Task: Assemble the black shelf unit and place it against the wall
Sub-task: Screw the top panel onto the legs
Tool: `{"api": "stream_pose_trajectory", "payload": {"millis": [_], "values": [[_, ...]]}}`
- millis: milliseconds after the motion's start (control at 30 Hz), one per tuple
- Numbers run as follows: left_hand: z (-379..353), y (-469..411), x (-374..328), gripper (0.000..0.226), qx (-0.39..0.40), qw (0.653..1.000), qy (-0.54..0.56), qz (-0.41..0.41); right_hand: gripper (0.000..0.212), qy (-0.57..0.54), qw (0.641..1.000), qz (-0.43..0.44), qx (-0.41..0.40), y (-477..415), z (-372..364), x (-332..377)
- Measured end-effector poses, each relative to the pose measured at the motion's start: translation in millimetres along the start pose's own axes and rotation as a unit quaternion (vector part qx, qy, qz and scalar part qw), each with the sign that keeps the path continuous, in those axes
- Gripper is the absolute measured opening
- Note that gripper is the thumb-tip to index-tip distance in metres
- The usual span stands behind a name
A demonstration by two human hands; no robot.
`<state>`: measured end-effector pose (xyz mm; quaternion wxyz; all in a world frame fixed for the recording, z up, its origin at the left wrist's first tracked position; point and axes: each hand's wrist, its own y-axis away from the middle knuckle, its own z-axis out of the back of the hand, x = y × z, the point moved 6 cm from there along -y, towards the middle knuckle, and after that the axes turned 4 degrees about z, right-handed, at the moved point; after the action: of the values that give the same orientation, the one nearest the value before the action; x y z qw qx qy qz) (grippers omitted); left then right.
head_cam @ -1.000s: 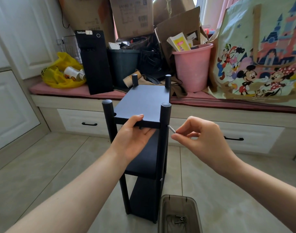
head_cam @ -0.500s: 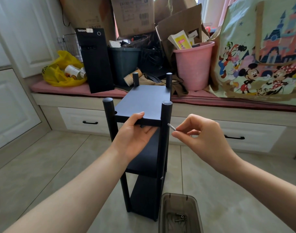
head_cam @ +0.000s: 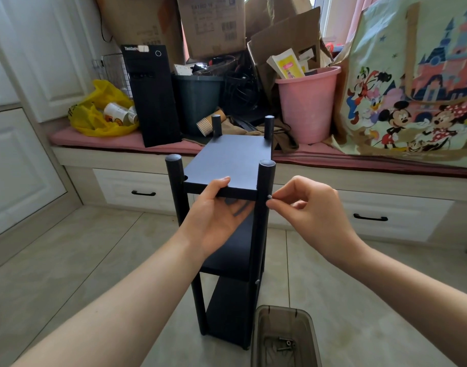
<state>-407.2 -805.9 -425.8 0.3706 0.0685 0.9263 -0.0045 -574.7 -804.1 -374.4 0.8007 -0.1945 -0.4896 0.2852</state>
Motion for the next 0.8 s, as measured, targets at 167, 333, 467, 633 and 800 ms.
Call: {"api": "stream_pose_trajectory", "payload": {"millis": [167, 333, 467, 633, 800], "values": [[0.9, -1.0, -0.3, 0.038, -0.005, 1.000, -0.004, -0.005, 0.019, 0.005, 1.000, 0.002, -0.004, -2.5, -2.8, -0.9], [1.1, -0.5, 0.0, 0.036, -0.003, 1.000, -0.005, -0.001, 0.015, 0.012, 1.000, -0.002, -0.010, -4.5, -3.4, -0.3], [2.7, -0.3, -0.3, 0.037, -0.006, 1.000, 0.001, -0.003, 0.021, 0.024, 1.000, -0.017, -0.011, -4.5, -2.9, -0.7], [4.0, 0.1, -0.5, 0.038, -0.017, 1.000, 0.011, -0.009, 0.021, 0.028, 0.999, -0.009, -0.013, -4.0, -4.3, -0.9], [1.9, 1.5, 0.0, 0.038, -0.016, 1.000, 0.011, -0.006, 0.023, 0.142, 0.982, 0.126, 0.004, -2.1, -7.3, 10.1]]}}
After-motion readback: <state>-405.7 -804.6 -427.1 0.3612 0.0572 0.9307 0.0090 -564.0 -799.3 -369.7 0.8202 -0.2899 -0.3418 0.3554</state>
